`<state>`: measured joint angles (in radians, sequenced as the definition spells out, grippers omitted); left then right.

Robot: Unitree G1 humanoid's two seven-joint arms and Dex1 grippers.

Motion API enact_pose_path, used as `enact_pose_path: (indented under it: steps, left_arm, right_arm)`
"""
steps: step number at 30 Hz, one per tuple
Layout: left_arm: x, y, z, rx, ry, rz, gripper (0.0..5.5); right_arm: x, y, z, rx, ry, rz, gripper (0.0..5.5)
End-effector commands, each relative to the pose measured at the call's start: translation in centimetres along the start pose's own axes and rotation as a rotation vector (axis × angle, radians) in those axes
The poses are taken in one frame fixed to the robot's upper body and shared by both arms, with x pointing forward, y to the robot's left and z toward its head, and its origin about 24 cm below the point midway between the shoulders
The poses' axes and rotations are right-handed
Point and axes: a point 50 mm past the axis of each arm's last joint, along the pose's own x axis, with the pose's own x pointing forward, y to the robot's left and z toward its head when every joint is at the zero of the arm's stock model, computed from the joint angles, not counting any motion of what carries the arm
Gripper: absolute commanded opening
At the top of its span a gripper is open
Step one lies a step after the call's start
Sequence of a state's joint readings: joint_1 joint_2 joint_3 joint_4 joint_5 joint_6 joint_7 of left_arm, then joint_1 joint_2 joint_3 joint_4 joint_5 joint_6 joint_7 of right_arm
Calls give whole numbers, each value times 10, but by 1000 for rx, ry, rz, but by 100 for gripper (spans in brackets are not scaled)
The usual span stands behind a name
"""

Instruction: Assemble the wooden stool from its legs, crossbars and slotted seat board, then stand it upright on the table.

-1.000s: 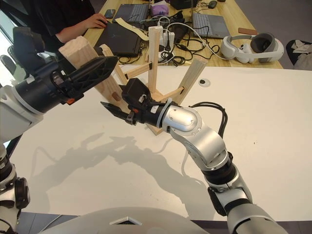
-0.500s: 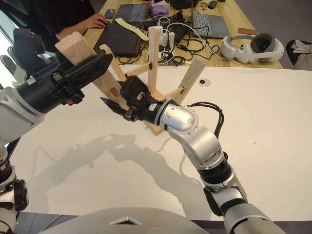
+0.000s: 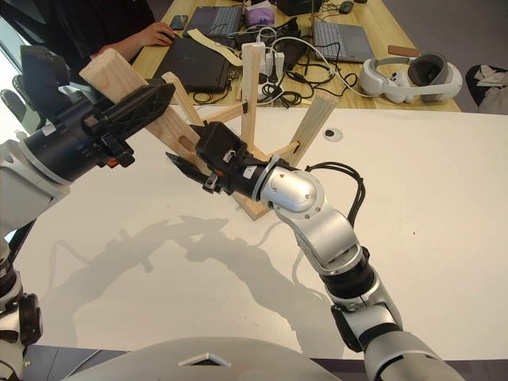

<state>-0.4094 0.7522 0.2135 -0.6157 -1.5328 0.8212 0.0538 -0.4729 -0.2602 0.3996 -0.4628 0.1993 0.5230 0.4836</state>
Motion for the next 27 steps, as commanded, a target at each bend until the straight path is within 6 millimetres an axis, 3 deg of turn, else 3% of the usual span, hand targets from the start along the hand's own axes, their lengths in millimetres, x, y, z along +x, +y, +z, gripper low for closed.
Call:
enact_pose_path:
  steps: [1,5,12,17,22,25,27]
  left_arm:
    - [-1,-5,-4,-18,46,-51,104]
    - [-2,-5,-5,-15,49,-52,103]
    - [-1,0,-2,-14,33,-17,102]
    - [-1,8,4,-18,0,38,102]
    - [-1,18,15,-10,-50,100,101]
    - [-5,25,27,24,-74,135,101]
    - [-10,32,39,49,-116,182,101]
  right_arm:
    - [1,-19,6,-83,-13,-79,214]
    - [3,-33,11,-22,-68,-143,213]
    - [0,-37,20,235,-184,-106,382]
    - [-12,-25,34,271,-226,167,385]
    - [-25,-26,41,247,-217,291,385]
    - [-31,-46,54,271,-289,242,385]
    - [-38,-89,68,329,-414,-8,385]
